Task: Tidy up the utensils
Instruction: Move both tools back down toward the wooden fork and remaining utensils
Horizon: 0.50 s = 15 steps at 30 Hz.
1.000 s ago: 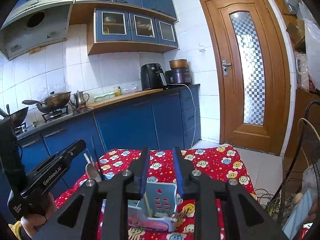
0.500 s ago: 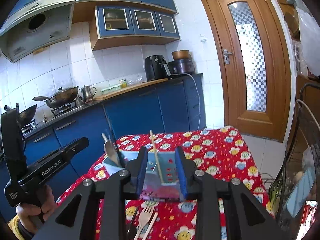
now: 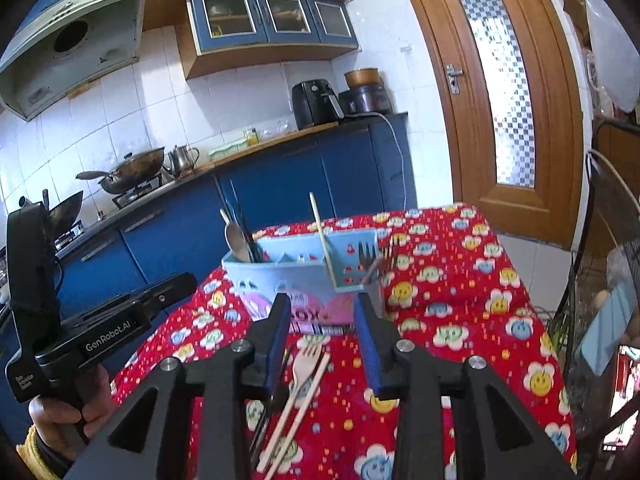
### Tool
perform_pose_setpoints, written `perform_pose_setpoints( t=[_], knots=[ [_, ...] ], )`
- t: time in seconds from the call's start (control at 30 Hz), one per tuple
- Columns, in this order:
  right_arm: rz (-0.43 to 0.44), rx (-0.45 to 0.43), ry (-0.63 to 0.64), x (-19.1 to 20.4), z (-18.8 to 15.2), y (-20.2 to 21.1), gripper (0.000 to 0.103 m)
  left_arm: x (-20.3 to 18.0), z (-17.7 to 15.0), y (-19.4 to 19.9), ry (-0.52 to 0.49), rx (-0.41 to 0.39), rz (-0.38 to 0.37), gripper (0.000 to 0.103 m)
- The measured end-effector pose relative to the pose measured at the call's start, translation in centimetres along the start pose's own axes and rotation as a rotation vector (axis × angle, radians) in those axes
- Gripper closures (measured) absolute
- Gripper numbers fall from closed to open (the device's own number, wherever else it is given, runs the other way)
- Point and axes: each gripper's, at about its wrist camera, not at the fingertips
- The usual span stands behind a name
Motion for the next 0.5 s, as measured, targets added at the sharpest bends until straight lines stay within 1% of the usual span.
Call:
perform_pose_setpoints(
  t=[0.2, 0.33, 0.5],
  knots=[
    [-0.006, 0.053, -0.030, -1.0, -1.9, -0.5, 0.066, 0.2, -1.8, -0.9, 0.013, 0.083, -0.002, 0.084],
    [-0.007, 0.087, -0.050, -1.8, -2.9, -1.0, 0.064, 0.3, -3.1, -2.1, 0.022, 0.159, -0.010, 0.084],
    [-0.008, 0.121, -0.069, -2.6, -3.9, -1.7, 0.063, 0.3, -4.5, -3.4, 0.034, 0.237, -0.025, 0.084]
  ],
)
Point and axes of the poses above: each gripper's, at about its wrist camera, not at the fingertips, and y roughly against the way its jaws point, x to its left, z to its top
